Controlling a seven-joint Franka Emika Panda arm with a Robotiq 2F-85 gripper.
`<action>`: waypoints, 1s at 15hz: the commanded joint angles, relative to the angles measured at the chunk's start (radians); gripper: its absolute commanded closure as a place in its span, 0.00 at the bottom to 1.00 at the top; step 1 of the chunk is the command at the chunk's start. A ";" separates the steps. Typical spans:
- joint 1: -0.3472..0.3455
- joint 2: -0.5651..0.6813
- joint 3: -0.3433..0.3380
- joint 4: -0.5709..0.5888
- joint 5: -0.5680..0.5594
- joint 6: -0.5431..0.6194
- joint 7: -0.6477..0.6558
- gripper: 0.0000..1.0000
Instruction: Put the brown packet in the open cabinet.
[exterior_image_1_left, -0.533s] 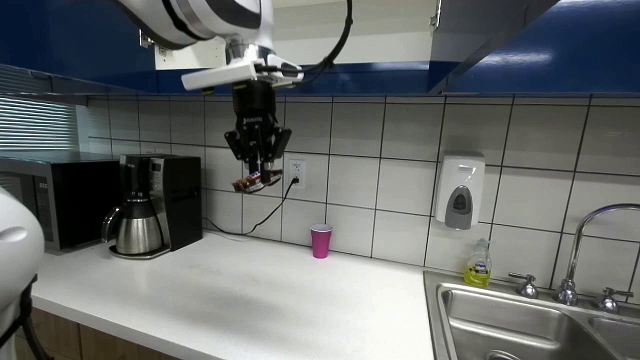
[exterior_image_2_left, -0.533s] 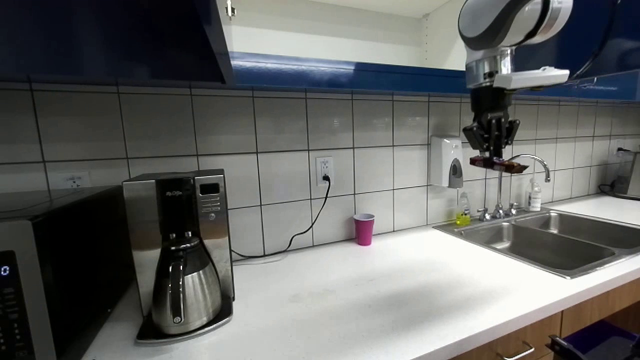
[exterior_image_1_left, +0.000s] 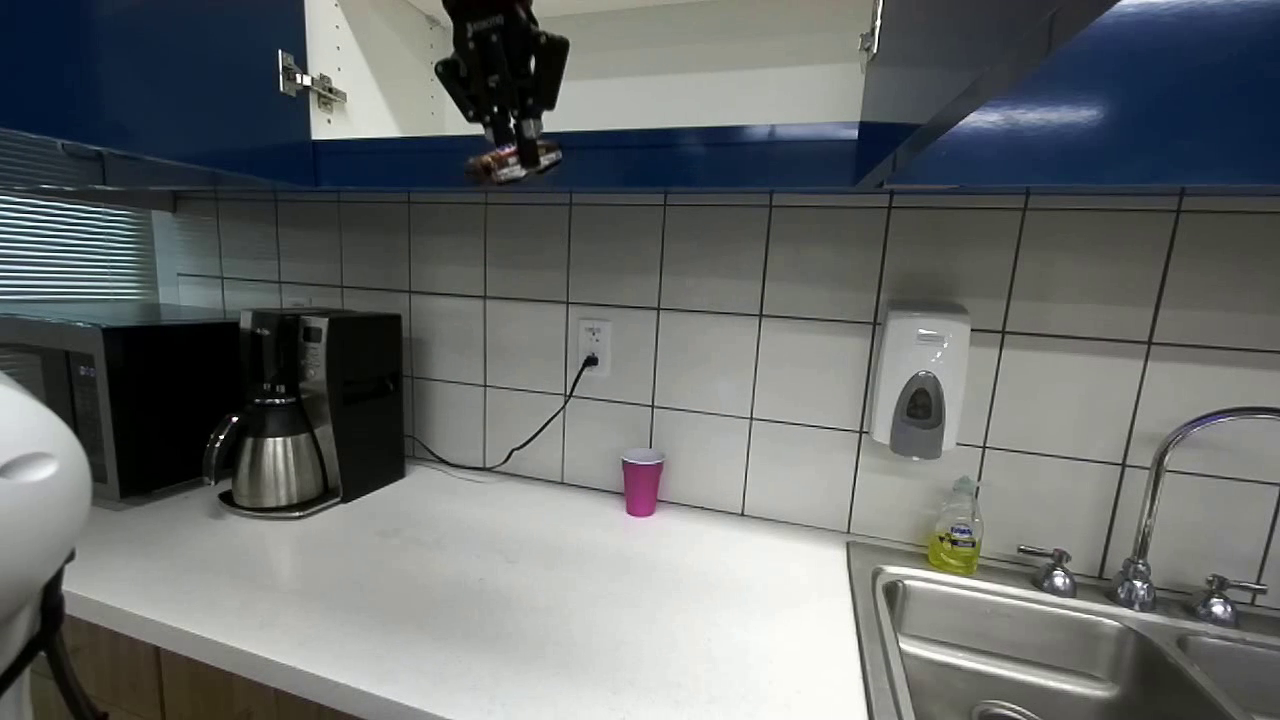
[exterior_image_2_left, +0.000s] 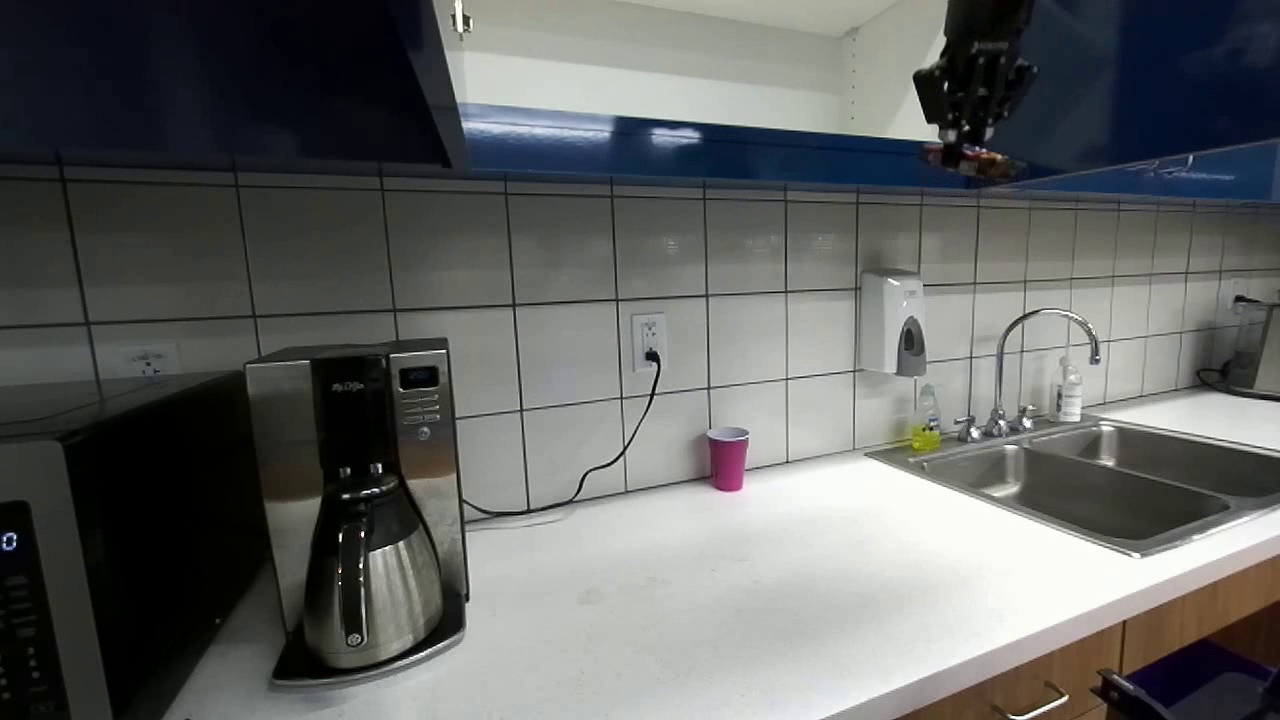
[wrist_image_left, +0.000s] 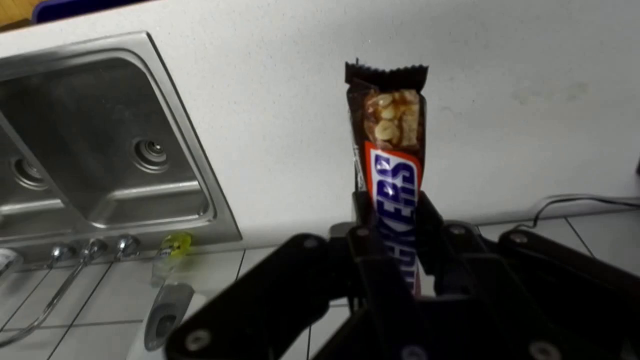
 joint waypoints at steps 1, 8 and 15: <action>0.011 0.088 0.039 0.205 0.020 -0.055 0.054 0.94; 0.029 0.276 0.082 0.532 0.029 -0.107 0.118 0.94; 0.045 0.478 0.098 0.802 0.028 -0.156 0.188 0.94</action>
